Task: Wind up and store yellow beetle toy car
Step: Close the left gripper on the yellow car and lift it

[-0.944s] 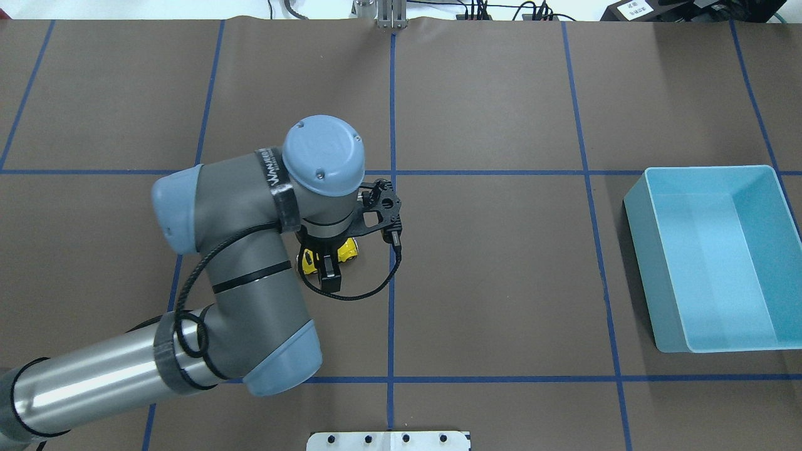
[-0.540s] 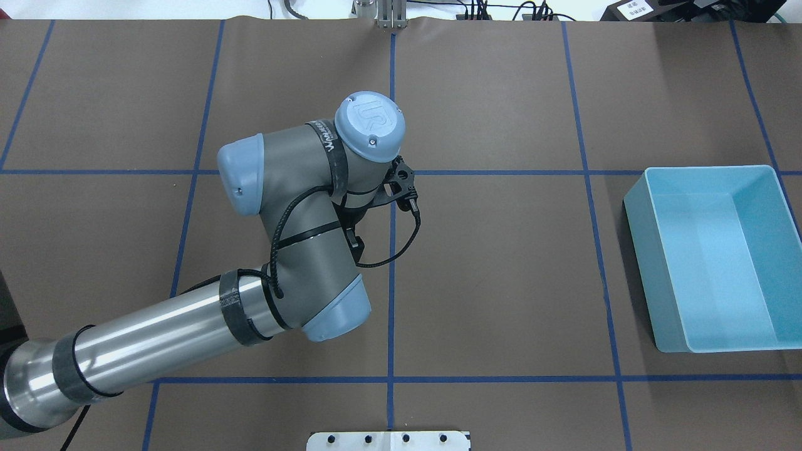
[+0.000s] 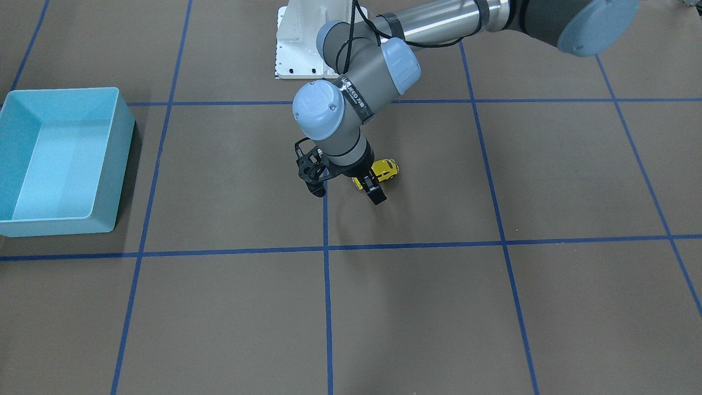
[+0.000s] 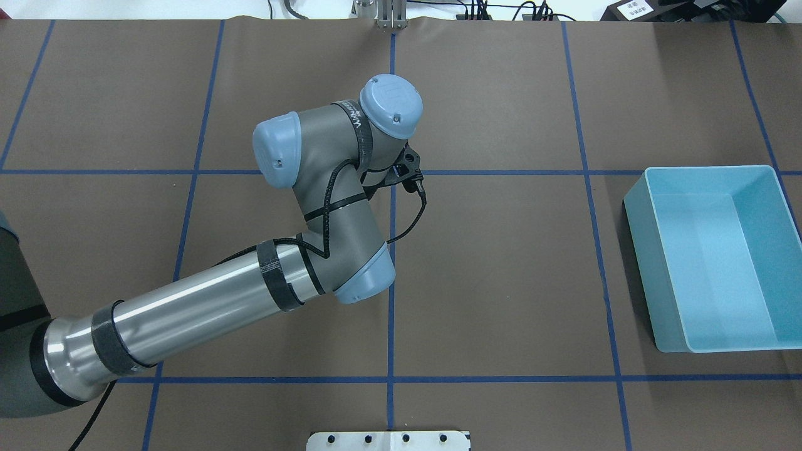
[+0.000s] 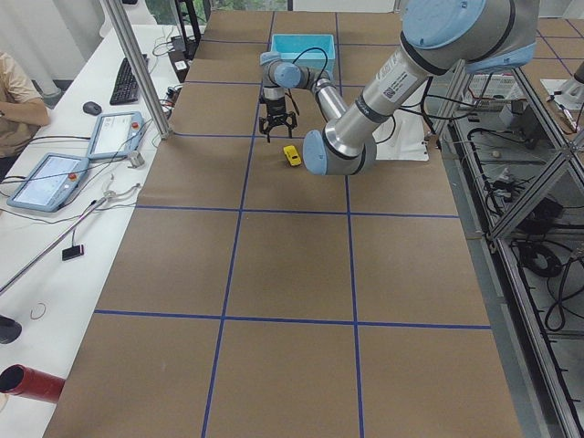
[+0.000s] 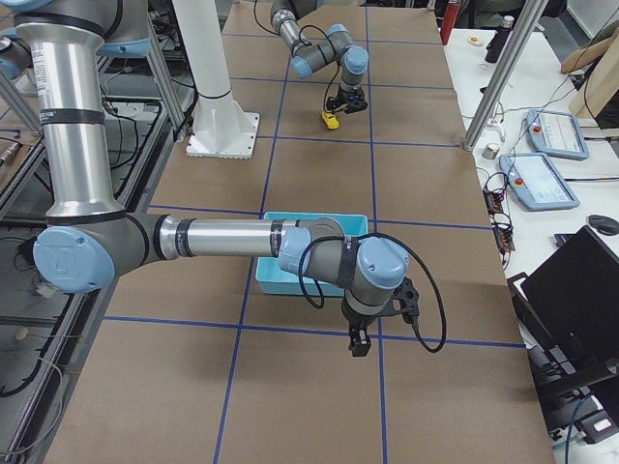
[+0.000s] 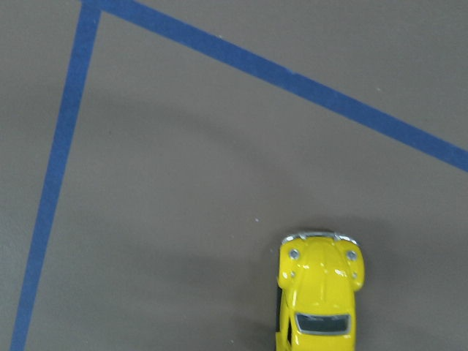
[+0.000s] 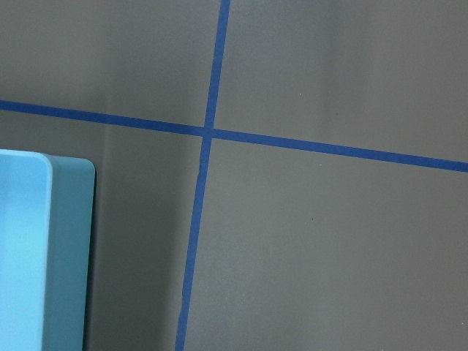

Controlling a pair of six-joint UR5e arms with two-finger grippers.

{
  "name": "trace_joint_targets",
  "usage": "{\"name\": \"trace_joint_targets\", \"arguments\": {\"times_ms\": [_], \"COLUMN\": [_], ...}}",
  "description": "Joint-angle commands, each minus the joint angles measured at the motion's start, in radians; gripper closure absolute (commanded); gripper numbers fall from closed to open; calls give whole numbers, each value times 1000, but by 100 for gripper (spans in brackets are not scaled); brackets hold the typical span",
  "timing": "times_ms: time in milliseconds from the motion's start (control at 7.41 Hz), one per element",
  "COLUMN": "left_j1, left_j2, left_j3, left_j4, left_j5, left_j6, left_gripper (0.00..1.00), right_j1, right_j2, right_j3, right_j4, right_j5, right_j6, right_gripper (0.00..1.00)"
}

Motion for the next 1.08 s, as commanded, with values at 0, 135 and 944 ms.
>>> {"name": "trace_joint_targets", "arguments": {"times_ms": [0, 135, 944], "left_j1": [9, 18, 60], "left_j2": [-8, -8, 3], "left_j3": [22, 25, 38], "left_j4": [-10, -14, -17], "left_j5": [-1, -2, 6], "left_j6": [-11, -24, -33], "left_gripper": [0, 0, 13], "right_j1": [0, 0, 0], "right_j2": [-6, -4, -6], "right_j3": [8, 8, 6], "right_j4": [1, 1, 1], "right_j5": [-2, -2, -5], "right_j6": [-5, -3, -2], "right_gripper": [0, 0, 0]}}
